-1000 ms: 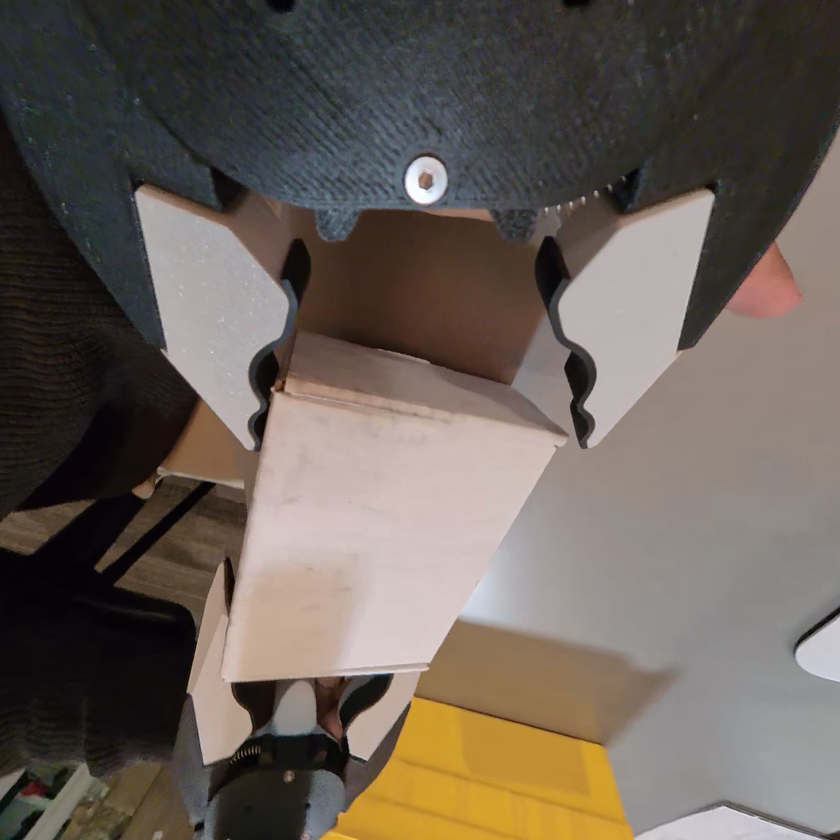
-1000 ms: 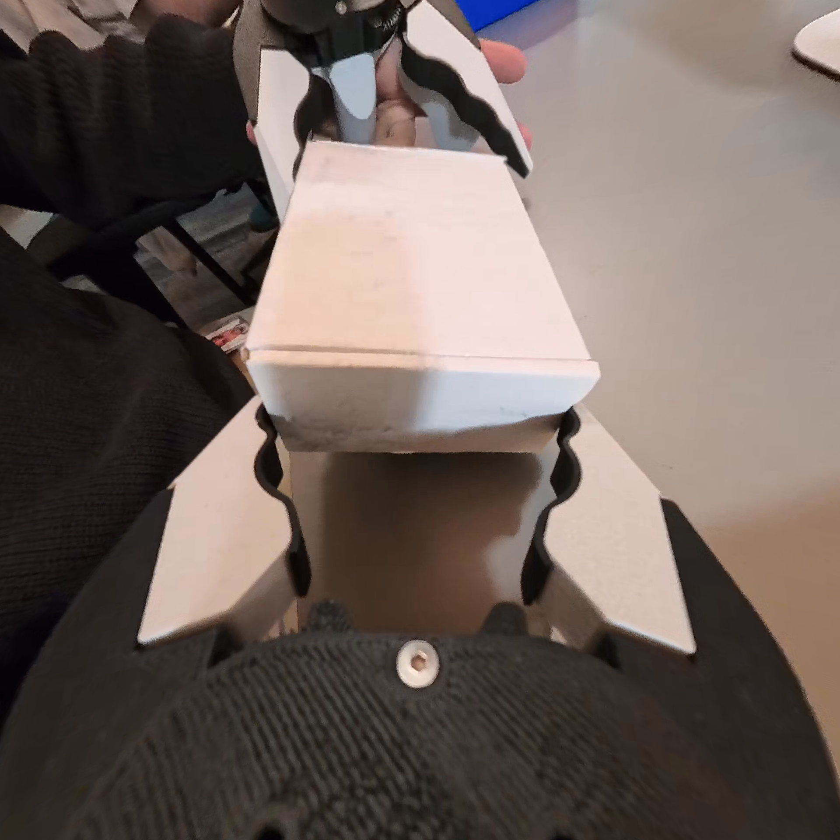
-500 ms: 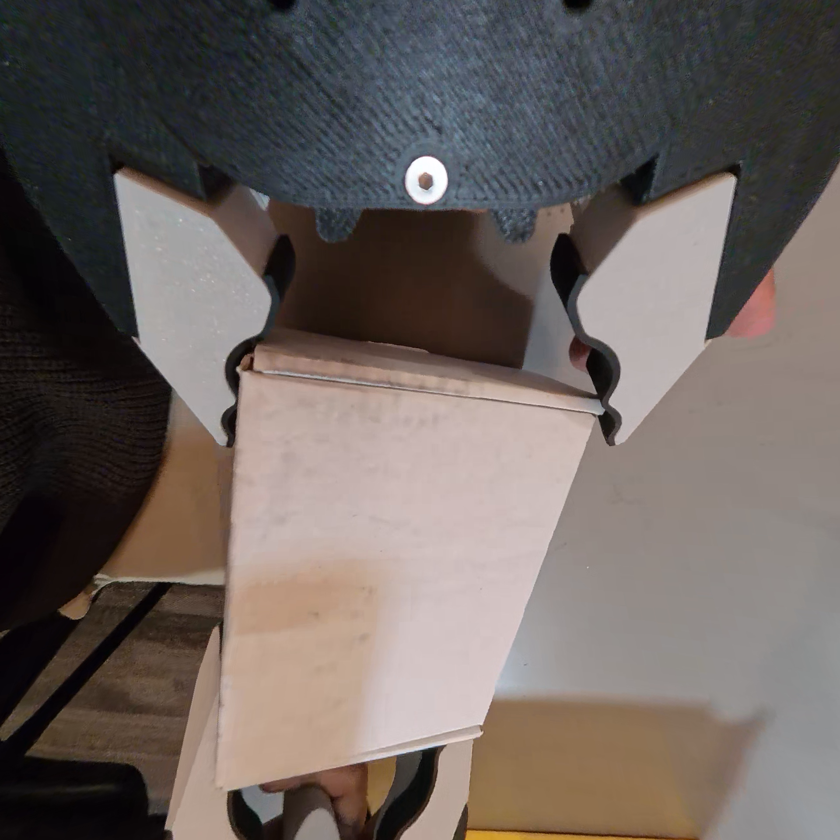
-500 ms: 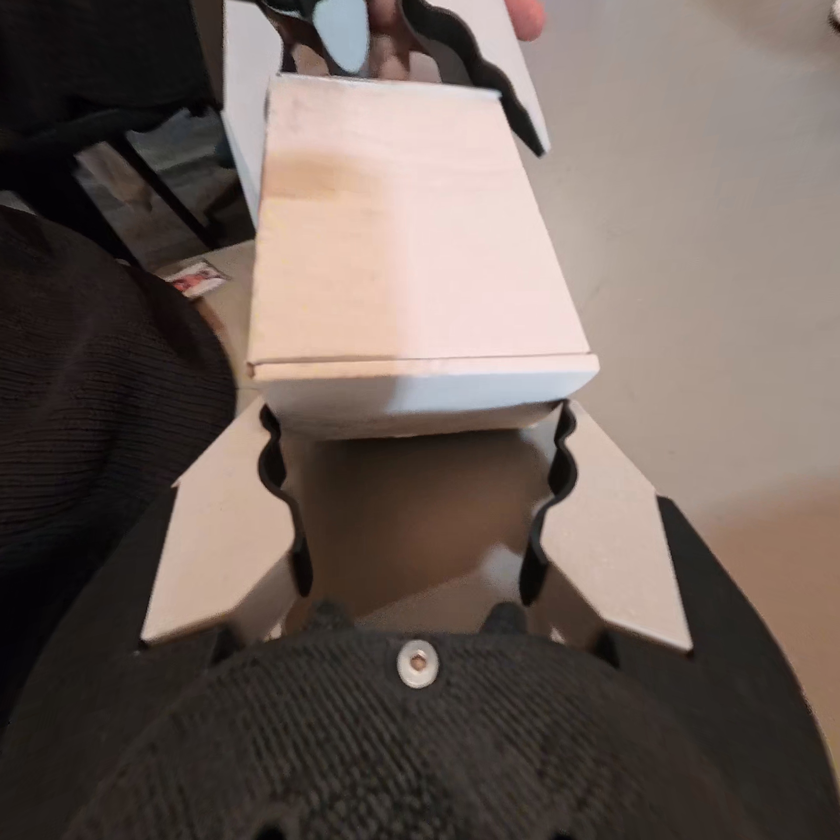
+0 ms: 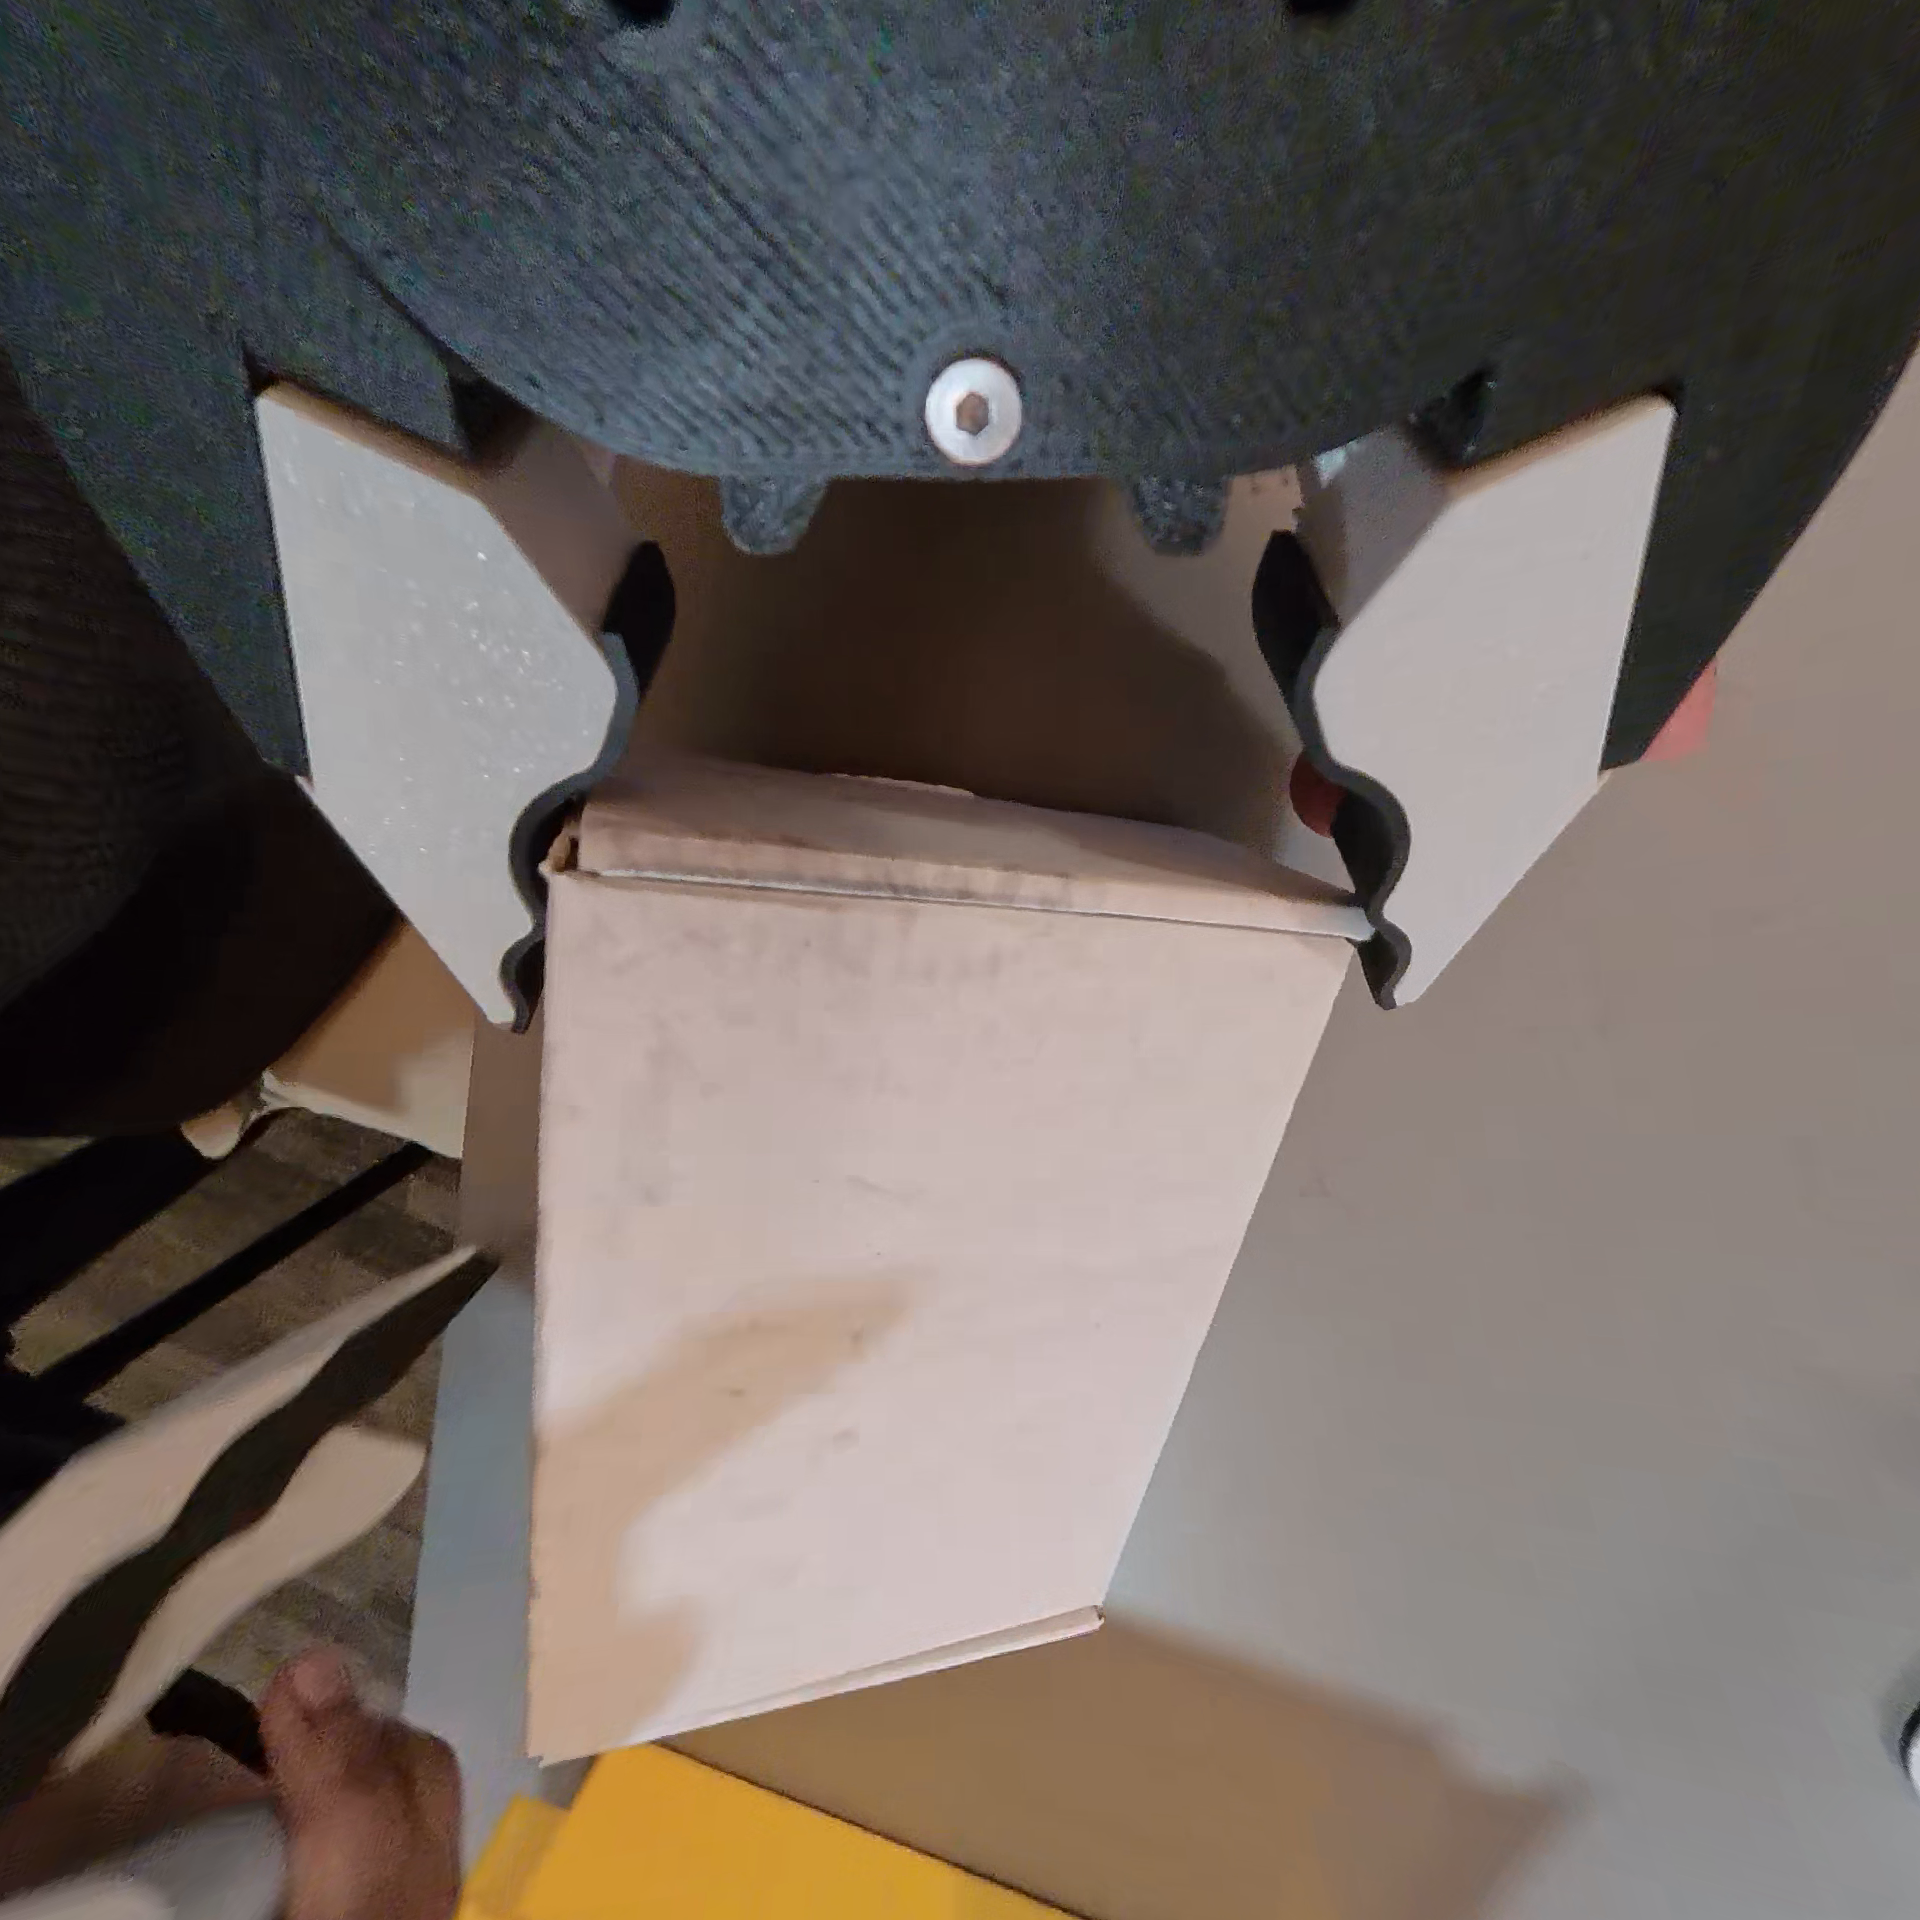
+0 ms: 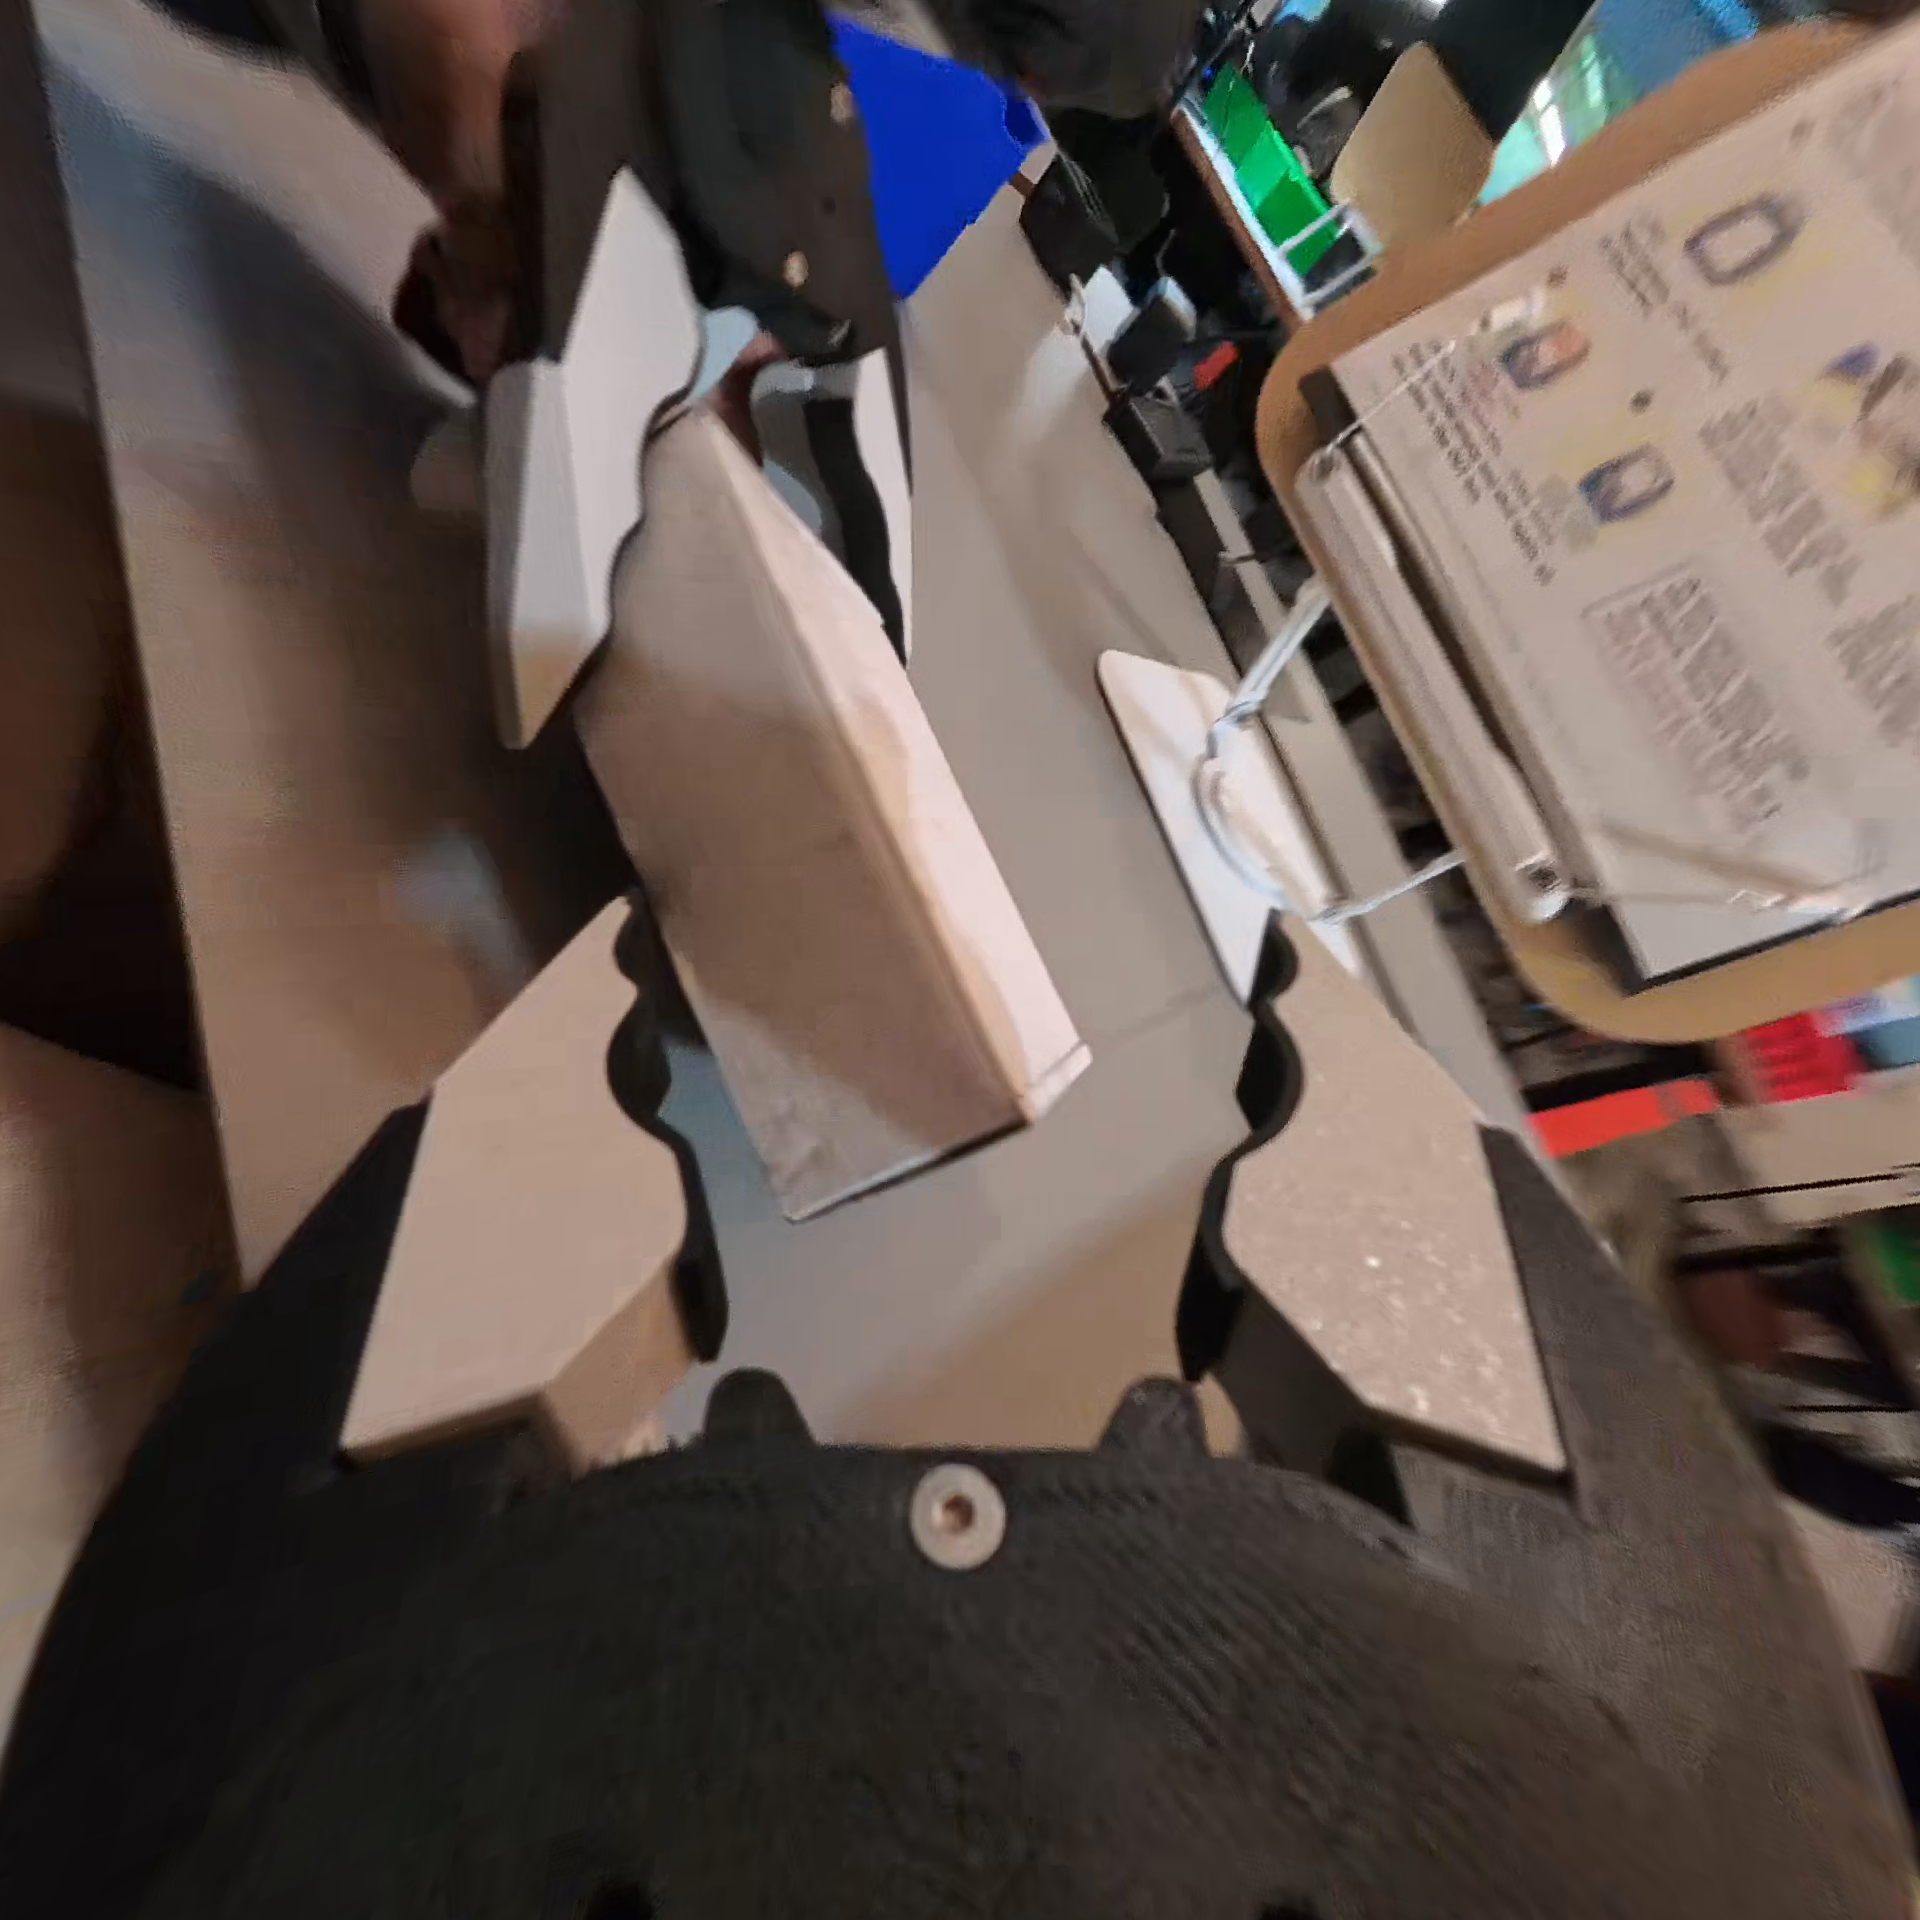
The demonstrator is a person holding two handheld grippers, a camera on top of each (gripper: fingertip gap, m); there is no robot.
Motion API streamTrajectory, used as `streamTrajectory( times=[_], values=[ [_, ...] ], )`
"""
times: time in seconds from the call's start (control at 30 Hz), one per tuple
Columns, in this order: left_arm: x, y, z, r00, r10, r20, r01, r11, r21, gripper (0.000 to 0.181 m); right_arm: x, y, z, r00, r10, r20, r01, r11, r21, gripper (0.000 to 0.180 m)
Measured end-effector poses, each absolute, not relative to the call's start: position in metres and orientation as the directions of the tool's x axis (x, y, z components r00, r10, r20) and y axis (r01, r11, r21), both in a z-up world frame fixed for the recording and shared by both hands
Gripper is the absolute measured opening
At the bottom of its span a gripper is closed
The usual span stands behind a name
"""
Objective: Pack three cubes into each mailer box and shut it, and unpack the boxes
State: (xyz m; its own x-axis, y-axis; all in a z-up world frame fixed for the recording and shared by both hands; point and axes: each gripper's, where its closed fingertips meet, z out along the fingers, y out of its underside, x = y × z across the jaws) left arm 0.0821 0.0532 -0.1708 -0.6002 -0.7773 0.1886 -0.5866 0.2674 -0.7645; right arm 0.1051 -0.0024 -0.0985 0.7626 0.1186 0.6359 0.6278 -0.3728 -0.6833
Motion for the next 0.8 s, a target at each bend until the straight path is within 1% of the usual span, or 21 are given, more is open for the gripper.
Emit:
streamTrajectory(
  times=[0.1,0.13,0.17,0.23,0.3,0.33,0.43,0.53,0.57,0.6,0.7,0.8],
  values=[
    [0.086,0.052,-0.17,-0.551,-0.806,0.215,-0.624,0.228,-0.747,0.147,0.102,0.005,-0.121,0.572,0.158,0.805,0.772,-0.434,-0.464,0.098],
    [0.088,0.052,-0.17,-0.535,-0.816,0.221,-0.635,0.216,-0.741,0.147,0.104,0.007,-0.129,0.502,0.175,0.847,0.801,-0.464,-0.379,0.101],
    [0.089,0.052,-0.17,-0.518,-0.825,0.227,-0.645,0.203,-0.736,0.148,0.106,0.009,-0.137,0.436,0.198,0.878,0.823,-0.484,-0.299,0.099],
    [0.091,0.05,-0.171,-0.493,-0.839,0.232,-0.658,0.185,-0.73,0.148,0.11,0.014,-0.137,0.29,0.185,0.939,0.848,-0.505,-0.162,0.086],
    [0.091,0.048,-0.172,-0.499,-0.844,0.199,-0.654,0.215,-0.726,0.148,0.114,0.017,-0.132,0.162,0.183,0.97,0.853,-0.521,-0.044,0.067],
    [0.091,0.048,-0.174,-0.503,-0.846,0.177,-0.65,0.235,-0.723,0.148,0.114,0.017,-0.134,0.146,0.2,0.969,0.853,-0.522,-0.021,0.066],
    [0.091,0.047,-0.173,-0.507,-0.849,0.148,-0.637,0.254,-0.728,0.148,0.114,0.016,-0.134,0.152,0.204,0.967,0.856,-0.517,-0.026,0.064],
    [0.098,0.047,-0.153,-0.496,-0.857,0.139,-0.578,0.206,-0.79,0.147,0.122,0.013,-0.117,0.127,0.155,0.98,0.85,-0.526,-0.027,0.063],
    [0.101,0.05,-0.142,-0.479,-0.868,0.132,-0.551,0.18,-0.815,0.141,0.13,0.009,-0.109,0.107,0.135,0.985,0.839,-0.544,-0.017,0.063],
    [0.103,0.055,-0.13,-0.459,-0.88,0.124,-0.519,0.153,-0.841,0.13,0.139,0.004,-0.101,0.087,0.111,0.99,0.827,-0.562,-0.009,0.063],
    [0.102,0.071,-0.103,-0.427,-0.898,0.11,-0.463,0.113,-0.879,0.127,0.17,-0.019,-0.063,0.024,0.021,0.999,0.795,-0.606,-0.006,0.063],
    [0.1,0.083,-0.093,-0.404,-0.907,0.12,-0.451,0.084,-0.889,0.126,0.207,-0.054,-0.014,-0.028,-0.083,0.996,0.739,-0.673,-0.035,0.064]
  ],
)
